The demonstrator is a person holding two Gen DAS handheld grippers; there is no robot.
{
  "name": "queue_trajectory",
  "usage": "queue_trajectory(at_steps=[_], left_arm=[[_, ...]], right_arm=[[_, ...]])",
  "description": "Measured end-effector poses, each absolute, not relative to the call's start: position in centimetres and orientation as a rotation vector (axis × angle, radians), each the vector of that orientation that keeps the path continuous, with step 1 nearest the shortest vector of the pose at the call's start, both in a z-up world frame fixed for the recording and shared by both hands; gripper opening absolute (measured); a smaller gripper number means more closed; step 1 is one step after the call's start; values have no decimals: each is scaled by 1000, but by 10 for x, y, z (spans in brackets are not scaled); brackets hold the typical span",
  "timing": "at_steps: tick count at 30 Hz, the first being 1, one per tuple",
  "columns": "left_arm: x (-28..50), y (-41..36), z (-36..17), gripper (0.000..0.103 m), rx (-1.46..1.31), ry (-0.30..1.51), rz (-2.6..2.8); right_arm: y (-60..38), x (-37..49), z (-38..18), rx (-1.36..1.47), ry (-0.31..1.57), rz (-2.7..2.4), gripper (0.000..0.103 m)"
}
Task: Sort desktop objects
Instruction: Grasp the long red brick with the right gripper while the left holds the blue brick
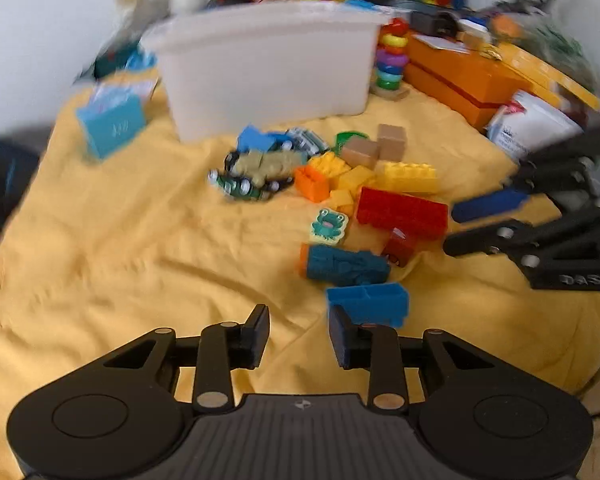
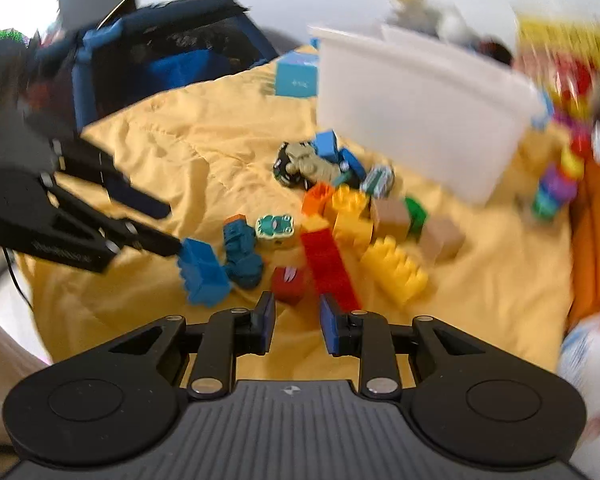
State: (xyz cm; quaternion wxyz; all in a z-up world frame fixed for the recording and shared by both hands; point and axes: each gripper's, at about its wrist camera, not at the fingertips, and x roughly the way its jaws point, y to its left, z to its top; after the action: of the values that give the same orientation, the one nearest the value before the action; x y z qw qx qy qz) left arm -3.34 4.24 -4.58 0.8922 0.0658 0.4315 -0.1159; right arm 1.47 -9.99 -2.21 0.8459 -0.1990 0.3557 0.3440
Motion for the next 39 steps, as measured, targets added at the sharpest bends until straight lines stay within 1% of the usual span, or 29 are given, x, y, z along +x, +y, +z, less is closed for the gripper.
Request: queue_trajectory(at_steps=[2,5,9,14,17,19,23,26,27,28,29,30,34,36,37,39], left_arm=[[-42,39,-36,38,177,848,-330],[-54,22,-31,42,340,802,-427],[-62,6,-36,42,469,806,-547],[-60,-3,-47,42,588,795,-569],[-54,-3,-49,42,622,788,-577],[-50,-4,-50,42,674,787,-600],[-44,-8,-57,42,763,836,-689],[-39,-8,-63,42,783,846,-735],[-36,-7,-63,40,771,853,-745],[-32,-6,-62,32,748,867,-739],[-26,-4,-61,28,709,882,-721],[-20,0,-59,28,649,903,-710],[10,33,-52,25,226,1016,-639],[17,52,-54,25,2,1065,-594],[18,59,-54,25,-96,1074,-587],[12,68,-55,25,-278,1082,-591]], right_arm=[[-91,12,-27,-533,700,725,26],[-82,12,-40,-672,649,692,26],[-78,26,-56,-735,673,664,26],[-77,24,-65,-860,615,607,25],[-86,21,-51,-781,665,617,25],[-97,20,-39,-679,728,635,25],[-130,29,-18,-289,942,711,25],[-150,39,-22,-14,1089,707,25],[-157,42,-27,85,1131,703,25],[-162,45,-33,176,1168,698,25],[-165,47,-40,258,1206,692,25],[-169,48,-48,340,1236,685,25],[-181,45,-61,445,1258,656,26],[-190,46,-67,490,1267,625,29],[-194,47,-68,497,1263,611,32],[-201,46,-66,494,1230,606,35]])
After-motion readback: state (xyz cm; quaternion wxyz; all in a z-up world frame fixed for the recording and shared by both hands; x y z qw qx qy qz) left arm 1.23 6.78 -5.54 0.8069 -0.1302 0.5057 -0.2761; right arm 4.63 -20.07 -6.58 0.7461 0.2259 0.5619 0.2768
